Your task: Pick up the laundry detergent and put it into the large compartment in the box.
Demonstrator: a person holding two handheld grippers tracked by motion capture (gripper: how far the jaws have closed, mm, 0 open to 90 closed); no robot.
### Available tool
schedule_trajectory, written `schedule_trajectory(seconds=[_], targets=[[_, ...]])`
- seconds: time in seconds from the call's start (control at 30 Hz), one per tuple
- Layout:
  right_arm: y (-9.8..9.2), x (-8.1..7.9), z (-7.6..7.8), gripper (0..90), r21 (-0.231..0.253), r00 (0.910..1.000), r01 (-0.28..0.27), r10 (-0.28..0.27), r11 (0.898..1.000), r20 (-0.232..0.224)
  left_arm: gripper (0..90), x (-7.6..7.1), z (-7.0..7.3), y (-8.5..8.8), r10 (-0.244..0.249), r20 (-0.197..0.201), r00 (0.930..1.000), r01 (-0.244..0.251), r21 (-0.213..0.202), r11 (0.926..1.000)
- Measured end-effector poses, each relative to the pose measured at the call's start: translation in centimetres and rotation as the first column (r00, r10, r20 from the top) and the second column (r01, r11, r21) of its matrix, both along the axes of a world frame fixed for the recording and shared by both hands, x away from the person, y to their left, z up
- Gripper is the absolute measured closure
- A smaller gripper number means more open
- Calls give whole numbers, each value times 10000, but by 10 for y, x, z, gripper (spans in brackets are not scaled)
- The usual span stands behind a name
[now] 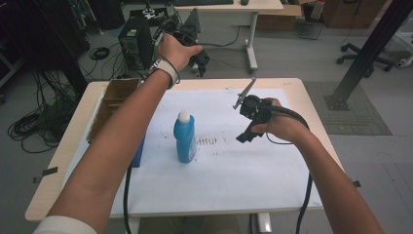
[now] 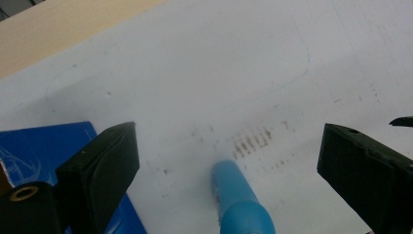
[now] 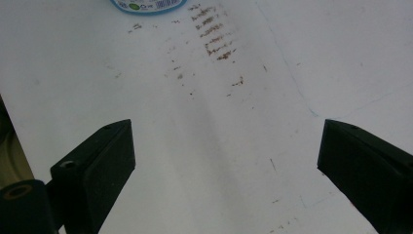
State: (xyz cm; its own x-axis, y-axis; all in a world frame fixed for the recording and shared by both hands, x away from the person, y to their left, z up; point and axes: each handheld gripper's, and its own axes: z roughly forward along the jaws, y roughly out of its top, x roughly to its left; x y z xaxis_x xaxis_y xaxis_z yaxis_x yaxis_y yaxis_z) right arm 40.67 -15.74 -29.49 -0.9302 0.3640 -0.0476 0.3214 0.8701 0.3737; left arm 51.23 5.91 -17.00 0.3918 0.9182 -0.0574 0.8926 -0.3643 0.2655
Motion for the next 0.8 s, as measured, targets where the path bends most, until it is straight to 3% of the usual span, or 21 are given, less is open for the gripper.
schedule_trajectory(seconds=[0.77,0.8], targets=[[3,-3,2,74,-78,9999,-156,156,9998,16,75,-17,12,1,155,370,9992,-156,22,9999],[3,-3,2,74,-63,9998,-179,179,9998,45,70,-17,13,1,143,386,9992,-138,-120,9998]])
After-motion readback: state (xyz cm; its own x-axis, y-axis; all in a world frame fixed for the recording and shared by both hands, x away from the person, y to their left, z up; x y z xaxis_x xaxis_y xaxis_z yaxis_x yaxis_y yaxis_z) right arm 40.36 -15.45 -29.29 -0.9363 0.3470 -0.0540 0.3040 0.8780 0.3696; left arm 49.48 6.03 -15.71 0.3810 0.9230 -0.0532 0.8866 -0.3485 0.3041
